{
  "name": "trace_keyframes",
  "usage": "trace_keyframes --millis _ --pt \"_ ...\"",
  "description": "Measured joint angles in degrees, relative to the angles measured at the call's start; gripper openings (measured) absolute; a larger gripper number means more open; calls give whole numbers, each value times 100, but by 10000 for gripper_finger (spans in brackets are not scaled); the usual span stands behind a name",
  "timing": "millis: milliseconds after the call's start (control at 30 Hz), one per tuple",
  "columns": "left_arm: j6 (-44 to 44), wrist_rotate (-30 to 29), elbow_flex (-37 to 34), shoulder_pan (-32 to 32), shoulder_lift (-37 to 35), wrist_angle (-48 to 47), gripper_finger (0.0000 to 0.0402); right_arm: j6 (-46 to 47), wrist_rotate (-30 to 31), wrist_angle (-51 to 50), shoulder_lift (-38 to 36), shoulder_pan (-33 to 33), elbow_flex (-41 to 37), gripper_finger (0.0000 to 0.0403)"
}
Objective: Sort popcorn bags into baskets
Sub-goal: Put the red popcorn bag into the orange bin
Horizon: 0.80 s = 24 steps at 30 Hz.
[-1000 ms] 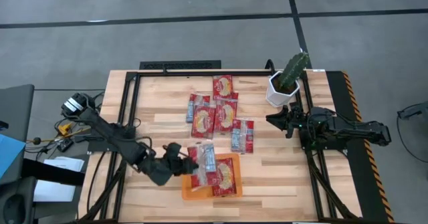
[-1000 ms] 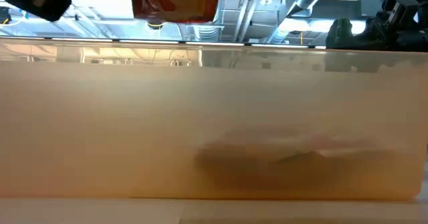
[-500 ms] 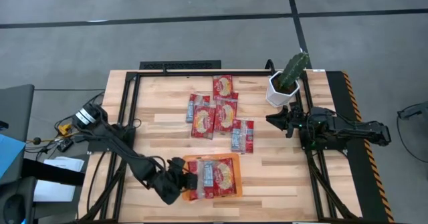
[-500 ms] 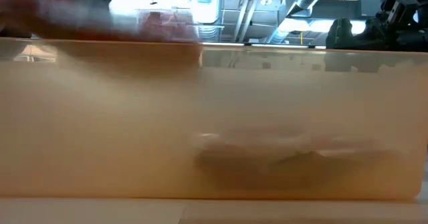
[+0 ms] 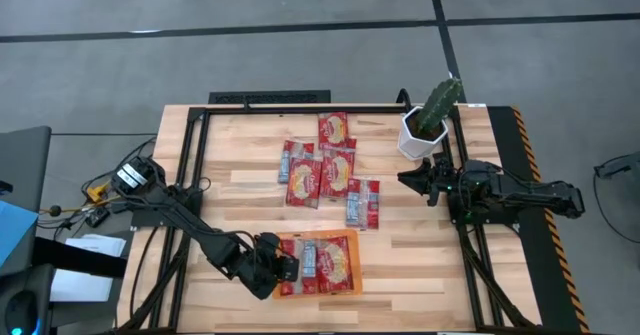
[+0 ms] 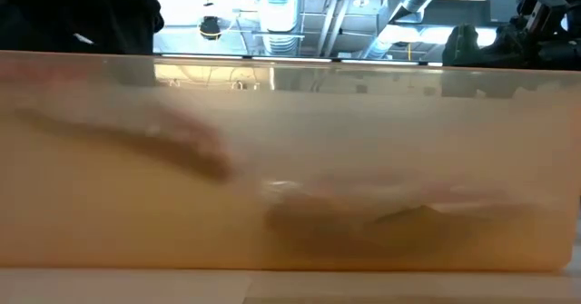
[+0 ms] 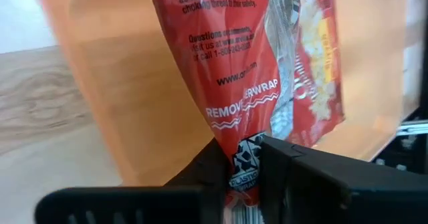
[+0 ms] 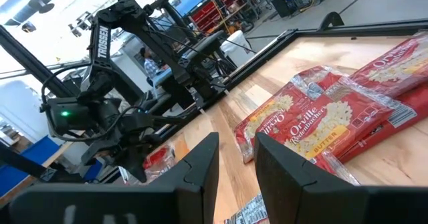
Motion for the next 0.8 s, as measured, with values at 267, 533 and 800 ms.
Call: trace_keyframes --millis 267,533,800 --pt "-24 51 -4 104 0 -180 163 -57 0 0 0 0 0 120" --pt "513 631 -9 434 -488 -395 237 -109 0 0 0 0 0 120" --pt "776 -128 -9 1064 -1788 -2078 240 -231 7 0 0 -2 0 120"
